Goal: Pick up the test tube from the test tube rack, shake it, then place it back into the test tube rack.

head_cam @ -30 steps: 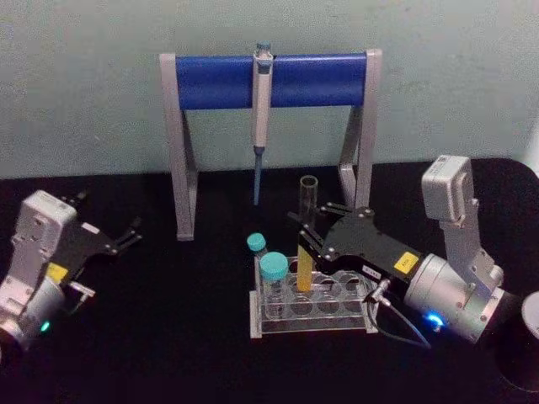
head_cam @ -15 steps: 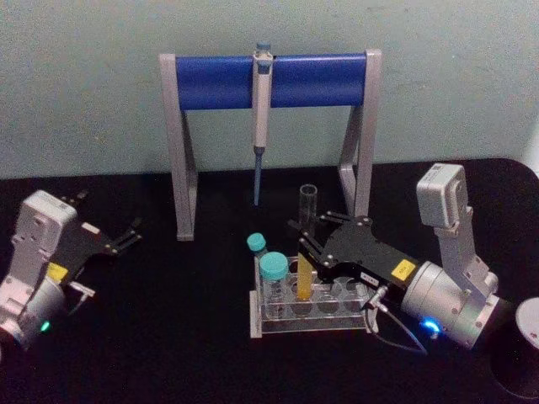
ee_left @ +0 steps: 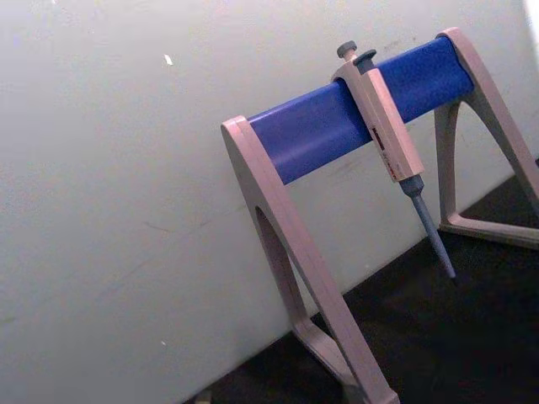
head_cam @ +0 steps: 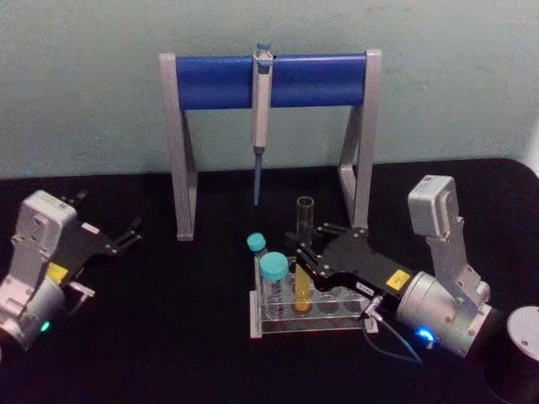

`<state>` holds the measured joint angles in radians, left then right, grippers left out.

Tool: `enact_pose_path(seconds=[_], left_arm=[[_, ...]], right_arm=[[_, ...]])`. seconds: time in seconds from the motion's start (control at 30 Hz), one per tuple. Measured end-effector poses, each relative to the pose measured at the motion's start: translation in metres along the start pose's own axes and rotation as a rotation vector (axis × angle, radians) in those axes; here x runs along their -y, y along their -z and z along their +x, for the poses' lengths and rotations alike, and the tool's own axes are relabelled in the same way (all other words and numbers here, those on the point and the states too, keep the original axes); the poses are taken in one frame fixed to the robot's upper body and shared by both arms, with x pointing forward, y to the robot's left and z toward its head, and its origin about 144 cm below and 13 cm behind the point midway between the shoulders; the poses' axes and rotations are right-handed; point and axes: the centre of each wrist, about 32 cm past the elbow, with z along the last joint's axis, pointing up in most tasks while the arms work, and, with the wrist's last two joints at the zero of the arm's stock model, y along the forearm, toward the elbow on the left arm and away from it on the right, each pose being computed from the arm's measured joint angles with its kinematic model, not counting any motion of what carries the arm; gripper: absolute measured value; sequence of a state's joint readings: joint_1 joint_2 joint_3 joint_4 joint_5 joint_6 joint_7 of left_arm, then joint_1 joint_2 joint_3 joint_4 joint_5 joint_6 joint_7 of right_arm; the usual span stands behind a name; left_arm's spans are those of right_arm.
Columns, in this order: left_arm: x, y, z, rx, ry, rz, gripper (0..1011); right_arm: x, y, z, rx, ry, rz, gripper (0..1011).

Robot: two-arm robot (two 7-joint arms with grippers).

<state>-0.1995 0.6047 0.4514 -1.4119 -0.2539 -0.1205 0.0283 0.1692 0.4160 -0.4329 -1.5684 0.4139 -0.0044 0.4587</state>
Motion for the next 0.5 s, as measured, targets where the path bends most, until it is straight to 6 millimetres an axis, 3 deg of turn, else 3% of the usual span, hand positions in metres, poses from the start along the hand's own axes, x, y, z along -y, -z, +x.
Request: enact_pose_path(seconds=[0.5], left_arm=[[0.0000,0.0000,0.0000,0.000,0.000,0.000,1001]], right_arm=[[-0.0012,0.0088,-0.0015,-0.011,0.003,-0.039,238]])
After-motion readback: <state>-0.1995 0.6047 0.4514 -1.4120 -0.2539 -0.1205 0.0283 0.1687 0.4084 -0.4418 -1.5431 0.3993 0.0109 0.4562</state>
